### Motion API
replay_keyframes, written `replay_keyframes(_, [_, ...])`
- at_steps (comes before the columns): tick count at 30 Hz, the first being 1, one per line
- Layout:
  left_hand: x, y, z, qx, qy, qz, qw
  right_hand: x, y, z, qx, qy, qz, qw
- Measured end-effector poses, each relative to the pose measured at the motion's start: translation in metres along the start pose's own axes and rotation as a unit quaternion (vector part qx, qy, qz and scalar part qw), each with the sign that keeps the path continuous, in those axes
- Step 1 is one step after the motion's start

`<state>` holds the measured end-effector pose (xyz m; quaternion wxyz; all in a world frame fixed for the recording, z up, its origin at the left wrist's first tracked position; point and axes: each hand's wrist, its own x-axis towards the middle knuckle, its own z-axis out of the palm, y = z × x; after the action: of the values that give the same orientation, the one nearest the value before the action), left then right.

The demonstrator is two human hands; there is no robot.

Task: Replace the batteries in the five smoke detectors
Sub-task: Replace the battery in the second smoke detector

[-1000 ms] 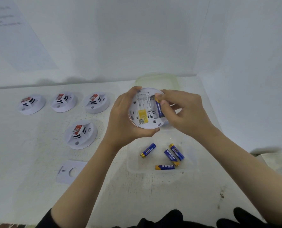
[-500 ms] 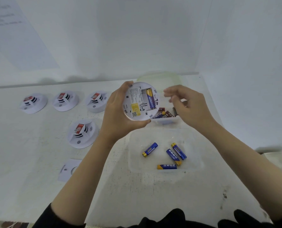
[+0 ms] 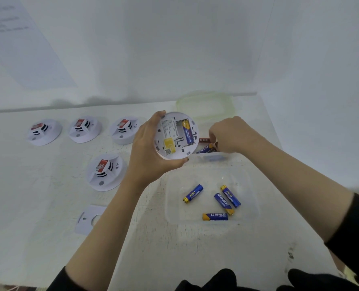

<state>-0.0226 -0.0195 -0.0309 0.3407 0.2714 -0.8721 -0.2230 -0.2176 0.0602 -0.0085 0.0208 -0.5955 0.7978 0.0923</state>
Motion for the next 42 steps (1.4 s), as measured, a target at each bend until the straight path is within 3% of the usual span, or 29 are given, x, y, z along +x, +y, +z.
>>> replay_keyframes(5, [-0.002, 0.000, 0.000, -0.008, -0.004, -0.005, 1.000, 0.000, 0.000, -0.002, 0.027, 0.014, 0.008, 1.000])
replay_keyframes(10, [-0.002, 0.000, 0.001, -0.006, -0.007, -0.004, 1.000, -0.011, 0.010, -0.006, 0.212, 0.029, 0.038, 0.976])
replay_keyframes(12, [-0.002, 0.000, 0.001, -0.008, -0.007, -0.002, 1.000, -0.017, 0.015, -0.006, 0.339, 0.059, 0.066, 0.937])
replay_keyframes(17, [0.000, 0.003, 0.003, -0.017, -0.003, 0.006, 1.000, -0.042, 0.014, -0.006, 0.600, 0.169, 0.060, 0.780])
replay_keyframes(21, [0.002, 0.007, 0.006, -0.022, -0.006, 0.016, 1.000, -0.059, 0.006, -0.002, 0.646, 0.249, 0.018, 0.721])
replay_keyframes(25, [0.003, 0.012, 0.008, -0.027, -0.010, 0.029, 0.999, -0.070, -0.005, 0.003, 0.669, 0.301, 0.038, 0.679])
replay_keyframes(31, [0.002, 0.019, 0.012, -0.034, -0.017, 0.052, 0.998, -0.084, -0.027, 0.006, 0.607, 0.409, -0.007, 0.681])
replay_keyframes(37, [0.000, 0.024, 0.013, -0.036, -0.015, 0.068, 0.997, -0.076, -0.028, 0.023, 0.327, 0.491, -0.151, 0.793])
replay_keyframes(42, [-0.001, 0.023, 0.010, -0.055, -0.004, 0.061, 0.997, -0.073, -0.024, 0.032, 0.227, 0.477, -0.197, 0.826])
